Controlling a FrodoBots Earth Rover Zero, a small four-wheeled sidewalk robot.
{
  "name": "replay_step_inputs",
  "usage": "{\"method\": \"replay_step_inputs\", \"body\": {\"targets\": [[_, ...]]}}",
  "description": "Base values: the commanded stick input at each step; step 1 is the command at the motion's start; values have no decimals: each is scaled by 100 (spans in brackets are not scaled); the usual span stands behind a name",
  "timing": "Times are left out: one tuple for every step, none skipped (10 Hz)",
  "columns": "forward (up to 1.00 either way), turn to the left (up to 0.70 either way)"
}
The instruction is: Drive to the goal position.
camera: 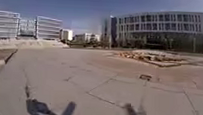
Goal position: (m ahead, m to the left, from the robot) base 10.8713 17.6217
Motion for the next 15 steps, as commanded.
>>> {"method": "replay_step_inputs", "body": {"targets": [[70, 0], [70, 14], [70, 14], [70, 14], [70, 14], [70, 14], [70, 14], [70, 14], [70, 14], [70, 14], [70, 14], [70, 14], [70, 14], [70, 5], [70, 1]]}}
